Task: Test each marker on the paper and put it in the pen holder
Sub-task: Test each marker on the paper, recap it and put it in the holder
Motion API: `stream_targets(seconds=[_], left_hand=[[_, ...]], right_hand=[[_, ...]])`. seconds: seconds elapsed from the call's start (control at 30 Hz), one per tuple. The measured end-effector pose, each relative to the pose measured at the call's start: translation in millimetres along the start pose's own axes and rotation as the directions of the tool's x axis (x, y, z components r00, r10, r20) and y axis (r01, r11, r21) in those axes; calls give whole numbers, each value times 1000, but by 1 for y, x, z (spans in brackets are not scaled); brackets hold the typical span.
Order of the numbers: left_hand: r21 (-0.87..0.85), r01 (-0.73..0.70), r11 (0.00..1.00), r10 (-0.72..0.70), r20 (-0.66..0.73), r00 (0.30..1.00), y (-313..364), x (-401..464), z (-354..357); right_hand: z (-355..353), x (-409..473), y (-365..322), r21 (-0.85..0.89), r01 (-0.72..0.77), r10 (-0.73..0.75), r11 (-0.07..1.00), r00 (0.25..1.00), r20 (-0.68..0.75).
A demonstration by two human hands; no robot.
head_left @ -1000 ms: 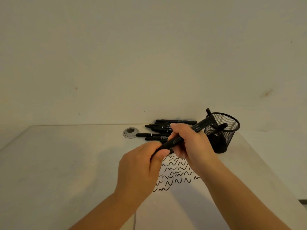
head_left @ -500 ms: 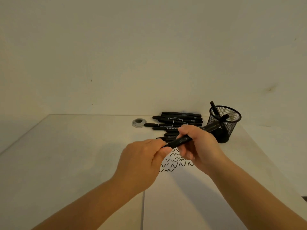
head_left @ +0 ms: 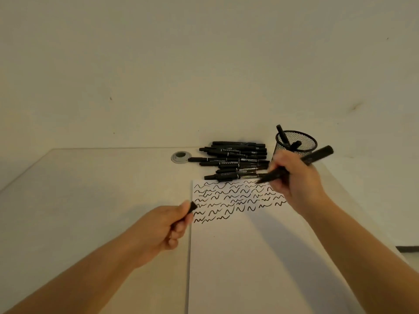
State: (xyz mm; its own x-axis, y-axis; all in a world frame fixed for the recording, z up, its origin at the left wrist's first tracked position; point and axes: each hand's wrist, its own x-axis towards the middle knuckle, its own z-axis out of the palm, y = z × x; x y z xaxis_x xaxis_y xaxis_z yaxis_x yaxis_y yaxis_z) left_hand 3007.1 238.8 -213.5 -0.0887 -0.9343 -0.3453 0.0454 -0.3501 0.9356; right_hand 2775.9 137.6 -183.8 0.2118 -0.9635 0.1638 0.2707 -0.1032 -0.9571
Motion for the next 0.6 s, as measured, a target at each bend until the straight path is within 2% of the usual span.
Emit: stream_targets(seconds=[0.07,0.13,0.2,0.27,0.33,0.5,0.6], left_hand=[[333,-119,935,132,-18,991,-6,7,7],[511,-212,833,275,-50,960,-10,16,12],[511,-241,825,345,-118,931,-12,24,10],[503,-259,825,388,-170,906,-14,33,8],[520,-292,803,426,-158,891,-16,40,10],[571,-345,745,500,-134,856,-23,44,13],[559,-354,750,499,-127,857,-27,45,9]], right_hand=[[13,-3,8,-212,9,-1,977,999,35],[21,-7,18,-335,-13,-2,942,999,-43],[21,-12,29,-376,-68,20,924,991,-130],[21,-18,42,-385,-155,110,910,985,-134],[23,-24,55,-359,-200,161,912,978,-135],[18,-33,72,-488,-68,-1,870,990,-139],[12,-30,73,-554,-60,-34,830,987,-158]])
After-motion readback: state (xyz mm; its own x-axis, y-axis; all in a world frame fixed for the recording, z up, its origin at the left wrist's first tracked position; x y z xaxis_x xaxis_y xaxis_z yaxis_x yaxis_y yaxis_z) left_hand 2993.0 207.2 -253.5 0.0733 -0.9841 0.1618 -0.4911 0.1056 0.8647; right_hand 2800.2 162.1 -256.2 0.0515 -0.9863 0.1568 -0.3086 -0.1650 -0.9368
